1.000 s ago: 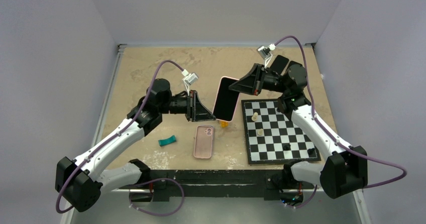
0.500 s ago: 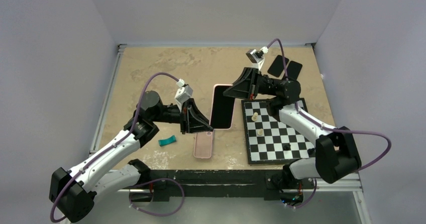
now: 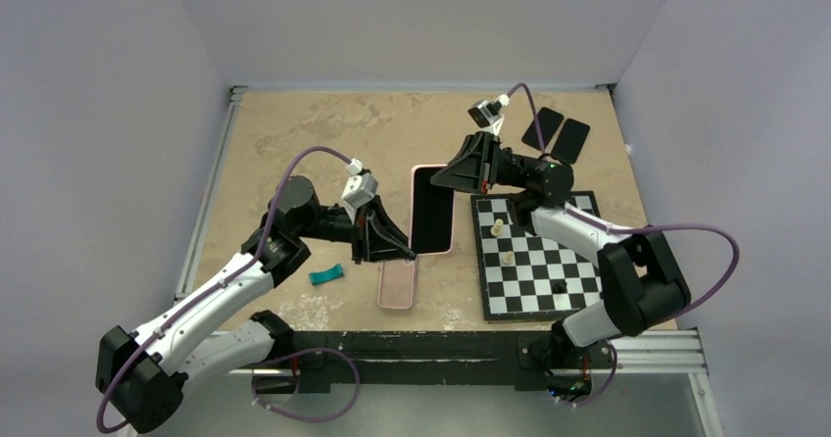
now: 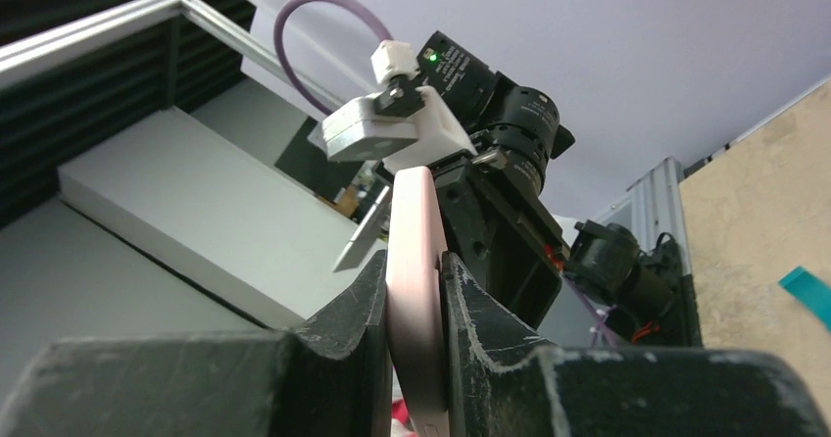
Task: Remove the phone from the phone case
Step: Remove the phone case from the phone.
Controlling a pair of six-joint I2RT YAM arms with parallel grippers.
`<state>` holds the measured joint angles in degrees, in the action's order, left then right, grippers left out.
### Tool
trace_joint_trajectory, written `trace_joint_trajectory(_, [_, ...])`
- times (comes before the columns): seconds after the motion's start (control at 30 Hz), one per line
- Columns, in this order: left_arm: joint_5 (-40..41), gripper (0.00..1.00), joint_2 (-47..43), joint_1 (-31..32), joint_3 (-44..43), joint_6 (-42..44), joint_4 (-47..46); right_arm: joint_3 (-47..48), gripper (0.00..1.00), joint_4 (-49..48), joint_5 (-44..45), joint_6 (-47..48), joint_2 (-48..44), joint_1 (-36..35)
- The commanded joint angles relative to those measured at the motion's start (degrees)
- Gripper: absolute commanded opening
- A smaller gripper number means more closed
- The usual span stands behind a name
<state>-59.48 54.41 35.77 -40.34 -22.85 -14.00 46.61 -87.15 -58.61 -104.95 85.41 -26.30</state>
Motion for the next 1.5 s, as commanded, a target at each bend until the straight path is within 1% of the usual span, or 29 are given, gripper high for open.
trace_joint_trajectory(0.0, [11.5,0.0,1.3,-1.7,-2.3,8.5,-6.8,1.7,0.0,-16.0,-0.1,-15.5,-0.4,-5.8])
trace_joint_trajectory(0.07, [12.1,0.0,0.9,-1.6,-2.3,8.8,-6.4,2.1,0.0,-16.1,-0.1,-15.6,0.1,-5.9])
trace_joint_trajectory(0.17, [15.8,0.0,1.0,-1.7,-2.7,8.9,-5.0,2.7,0.0,-16.0,0.3,-15.5,0.4,-6.4])
trace_joint_trajectory(0.27, [22.4,0.0,1.2,-1.7,-3.9,7.6,-2.2,3.1,0.0,-15.3,0.7,-14.4,0.5,-7.0])
trace_joint_trajectory(0.33, [29.5,0.0,2.1,-1.7,-5.5,4.7,2.3,3.5,0.0,-15.5,1.2,-13.7,0.3,-7.4])
trace_joint_trajectory(0.37, [35.3,0.0,2.7,-1.7,-6.9,2.4,5.9,3.8,0.0,-15.6,1.6,-12.9,-0.1,-7.4])
trace_joint_trajectory(0.4, [42.8,0.0,3.7,-1.7,-8.8,-1.9,13.3,4.1,0.0,-15.4,1.7,-11.5,-0.7,-7.5])
trace_joint_trajectory(0.43, [49.9,0.0,5.2,-1.7,-11.4,-6.3,22.1,4.3,0.0,-12.9,1.7,-8.7,-1.7,-7.7])
trace_joint_trajectory(0.47, [54.8,0.0,7.2,-1.9,-13.7,-10.0,29.8,4.4,0.0,-8.6,1.6,-4.5,-3.3,-7.9])
trace_joint_trajectory(0.5, [57.5,0.0,8.7,-1.9,-15.7,-12.9,35.7,4.3,0.0,-3.8,1.2,-0.2,-4.7,-8.2])
trace_joint_trajectory(0.53, [58.1,0.0,9.4,-1.8,-15.9,-14.4,37.5,4.4,0.0,0.9,1.1,3.4,-6.1,-8.6])
trace_joint_trajectory(0.57, [58.2,0.0,8.9,-1.8,-14.5,-16.2,36.6,4.3,0.0,3.2,1.5,5.0,-7.1,-9.0])
trace_joint_trajectory(0.6, [59.0,0.0,7.1,-1.8,-11.8,-18.0,33.9,4.4,0.0,2.3,2.0,4.3,-7.3,-9.3])
trace_joint_trajectory(0.63, [59.2,0.0,4.8,-1.8,-8.7,-18.9,30.1,4.4,0.0,-1.3,2.6,1.5,-6.4,-9.7])
trace_joint_trajectory(0.67, [61.3,0.02,2.5,-1.8,-5.9,-19.3,26.9,4.5,0.0,-6.2,3.6,-2.5,-5.2,-9.9])
trace_joint_trajectory(0.73, [64.0,0.13,-0.8,-1.8,-3.5,-18.9,24.5,5.2,0.0,-15.3,5.4,-9.7,-2.4,-10.7])
trace_joint_trajectory(0.77, [61.6,0.17,-1.2,-1.9,-3.1,-16.9,22.5,5.1,0.0,-16.2,5.7,-10.7,-2.1,-10.9])
trace_joint_trajectory(0.8, [57.4,0.19,-1.0,-2.0,-3.7,-14.4,21.1,5.1,0.0,-15.7,5.5,-10.4,-2.3,-10.9])
trace_joint_trajectory(0.87, [49.7,0.22,-0.5,-2.1,-6.4,-9.2,22.0,5.0,0.0,-11.8,4.4,-8.0,-3.1,-10.9])
trace_joint_trajectory(0.9, [46.8,0.26,-0.8,-2.0,-7.0,-7.5,22.4,5.1,0.0,-9.3,3.6,-5.7,-3.5,-10.9])
trace_joint_trajectory(0.97, [41.7,0.38,-2.8,-2.1,-6.6,-5.2,22.1,5.7,0.0,-3.4,2.2,-1.5,-4.5,-10.9])
trace_joint_trajectory(1.13, [31.3,0.66,-11.2,-2.1,-4.8,0.5,22.9,7.7,0.0,19.9,0.6,15.8,-7.5,-10.2])
trace_joint_trajectory(1.2, [27.2,0.76,-15.0,-2.1,-5.0,3.4,25.0,8.1,0.0,25.2,0.3,19.6,-7.7,-9.4])
trace_joint_trajectory(1.3, [24.0,0.77,-18.7,-2.0,-6.0,7.0,30.1,8.2,0.0,25.5,0.0,20.0,-7.0,-8.5])
trace_joint_trajectory(1.4, [23.1,0.7,-20.3,-2.0,-8.4,8.4,34.2,8.4,0.0,25.9,0.1,20.1,-6.8,-8.2])
trace_joint_trajectory(1.47, [24.1,0.69,-20.5,-2.0,-9.8,7.6,34.4,8.6,0.0,26.9,0.2,20.8,-6.9,-8.3])
